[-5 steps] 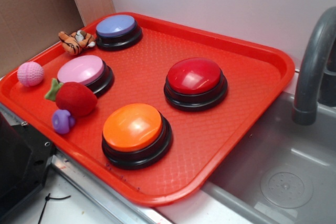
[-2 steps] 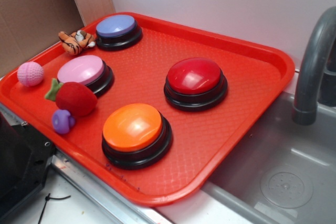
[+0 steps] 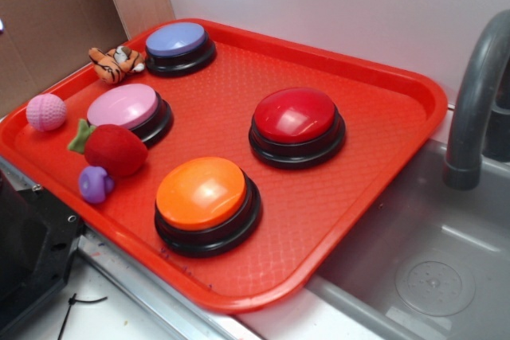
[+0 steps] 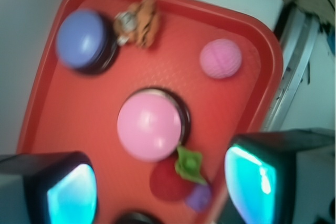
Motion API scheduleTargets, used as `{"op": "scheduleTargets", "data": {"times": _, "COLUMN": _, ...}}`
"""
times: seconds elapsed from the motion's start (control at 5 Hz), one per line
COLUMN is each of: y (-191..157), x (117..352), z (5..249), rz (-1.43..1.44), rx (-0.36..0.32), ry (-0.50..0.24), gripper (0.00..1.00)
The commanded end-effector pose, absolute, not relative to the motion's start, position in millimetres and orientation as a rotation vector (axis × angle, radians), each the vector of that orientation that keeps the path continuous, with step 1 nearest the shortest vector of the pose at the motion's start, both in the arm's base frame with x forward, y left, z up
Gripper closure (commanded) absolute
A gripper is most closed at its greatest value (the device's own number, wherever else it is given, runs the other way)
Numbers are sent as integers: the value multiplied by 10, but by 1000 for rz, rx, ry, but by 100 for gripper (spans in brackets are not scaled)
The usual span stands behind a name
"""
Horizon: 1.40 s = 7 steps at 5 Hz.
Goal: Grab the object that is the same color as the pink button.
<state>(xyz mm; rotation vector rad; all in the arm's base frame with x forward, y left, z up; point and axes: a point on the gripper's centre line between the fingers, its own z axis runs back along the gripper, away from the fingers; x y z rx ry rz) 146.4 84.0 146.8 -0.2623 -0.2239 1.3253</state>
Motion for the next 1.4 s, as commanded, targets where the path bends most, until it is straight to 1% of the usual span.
{"op": "scheduleTargets", "data": {"times": 0.0, "y": 1118, "x": 1328, "z": 1068, "rz": 1581, "rx": -116, "ry": -257, "gripper": 0}}
{"op": "scheduleTargets", "data": {"times": 0.2, "y": 1210, "x": 1332, "z": 954, "rz": 1628, "rx": -66, "ry": -258, "gripper": 0}}
{"op": "scheduleTargets", "data": {"times": 0.4, "y": 1305, "x": 1364, "z": 792, "rz": 1659, "rx": 0, "ry": -238, "gripper": 0}}
{"op": "scheduleTargets", "data": {"times": 0.6, "y": 1377, "x": 1372, "z": 640, "rz": 1693, "rx": 49, "ry": -204, "gripper": 0}}
{"op": "scheduleTargets", "data": {"times": 0.8, "y": 1407, "x": 1405, "z": 547, "rz": 1693, "rx": 90, "ry": -203, "gripper": 0}}
{"op": "scheduleTargets", "data": {"times": 1.0, "y": 1410, "x": 1420, "z": 465, "rz": 1691, "rx": 101, "ry": -180, "gripper": 0}}
{"op": "scheduleTargets", "data": {"times": 1.2, "y": 1432, "x": 1431, "z": 392, "rz": 1698, "rx": 128, "ry": -172, "gripper": 0}}
